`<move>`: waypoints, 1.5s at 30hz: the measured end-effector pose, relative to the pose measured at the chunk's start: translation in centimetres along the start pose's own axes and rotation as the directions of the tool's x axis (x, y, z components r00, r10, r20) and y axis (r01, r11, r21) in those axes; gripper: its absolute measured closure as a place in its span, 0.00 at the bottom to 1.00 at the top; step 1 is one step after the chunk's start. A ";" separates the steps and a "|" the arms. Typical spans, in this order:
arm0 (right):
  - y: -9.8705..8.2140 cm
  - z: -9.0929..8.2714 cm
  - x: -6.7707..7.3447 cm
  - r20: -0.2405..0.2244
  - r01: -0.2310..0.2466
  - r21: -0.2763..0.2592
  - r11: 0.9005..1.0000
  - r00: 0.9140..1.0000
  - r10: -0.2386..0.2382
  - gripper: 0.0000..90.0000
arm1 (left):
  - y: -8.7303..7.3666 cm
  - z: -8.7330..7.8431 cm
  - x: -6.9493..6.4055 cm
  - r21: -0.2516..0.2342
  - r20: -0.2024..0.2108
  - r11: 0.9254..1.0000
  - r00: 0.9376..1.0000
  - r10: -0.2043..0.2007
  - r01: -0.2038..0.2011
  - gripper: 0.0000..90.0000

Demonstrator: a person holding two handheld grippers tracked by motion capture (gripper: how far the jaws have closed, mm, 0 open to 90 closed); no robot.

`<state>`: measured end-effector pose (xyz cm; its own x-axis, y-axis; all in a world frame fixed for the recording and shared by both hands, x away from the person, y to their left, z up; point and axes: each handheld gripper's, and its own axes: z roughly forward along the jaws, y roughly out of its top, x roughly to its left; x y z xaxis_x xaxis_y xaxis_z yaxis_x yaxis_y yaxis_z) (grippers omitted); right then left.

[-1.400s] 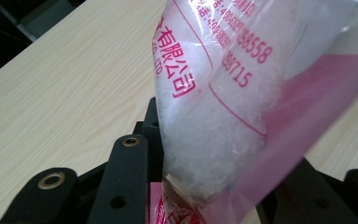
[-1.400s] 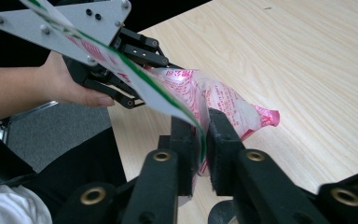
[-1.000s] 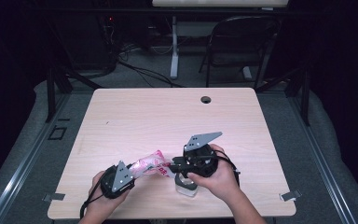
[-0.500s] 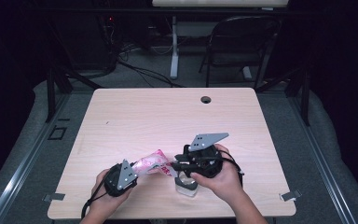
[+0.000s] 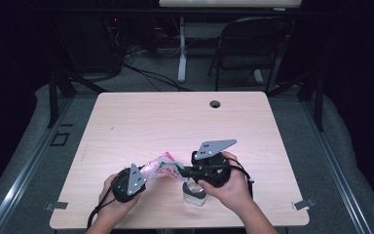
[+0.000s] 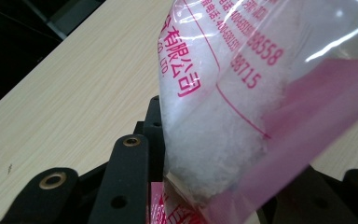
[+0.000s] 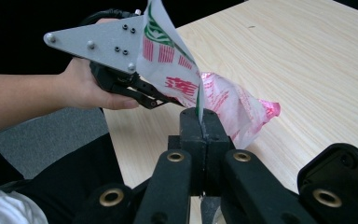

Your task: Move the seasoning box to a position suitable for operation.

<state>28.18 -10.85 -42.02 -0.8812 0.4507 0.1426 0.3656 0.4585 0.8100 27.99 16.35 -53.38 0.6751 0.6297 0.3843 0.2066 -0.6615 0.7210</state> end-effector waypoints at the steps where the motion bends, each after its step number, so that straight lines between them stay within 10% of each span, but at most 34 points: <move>1: -0.1 0.0 0.0 -0.006 0.000 0.000 1.000 1.000 0.000 1.00 | 0.0 0.0 0.0 0.000 0.000 1.000 1.000 0.000 0.000 0.75; 26: -2.7 -1.0 -0.8 0.013 -0.045 -0.017 0.999 0.999 0.045 1.00 | 1.4 1.0 -0.6 -0.006 -0.095 0.994 0.990 0.108 -0.109 0.75; 45: -4.1 -1.3 -1.0 0.049 -0.068 -0.044 0.997 0.996 0.070 1.00 | 2.2 1.8 -0.8 -0.031 -0.164 0.981 0.969 0.186 -0.194 0.75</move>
<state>27.14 -14.14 -44.75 -0.8376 0.5187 0.1713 0.4113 0.3924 0.8227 29.22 13.70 -53.19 0.5764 0.5535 0.6011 0.0499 -0.7581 0.6503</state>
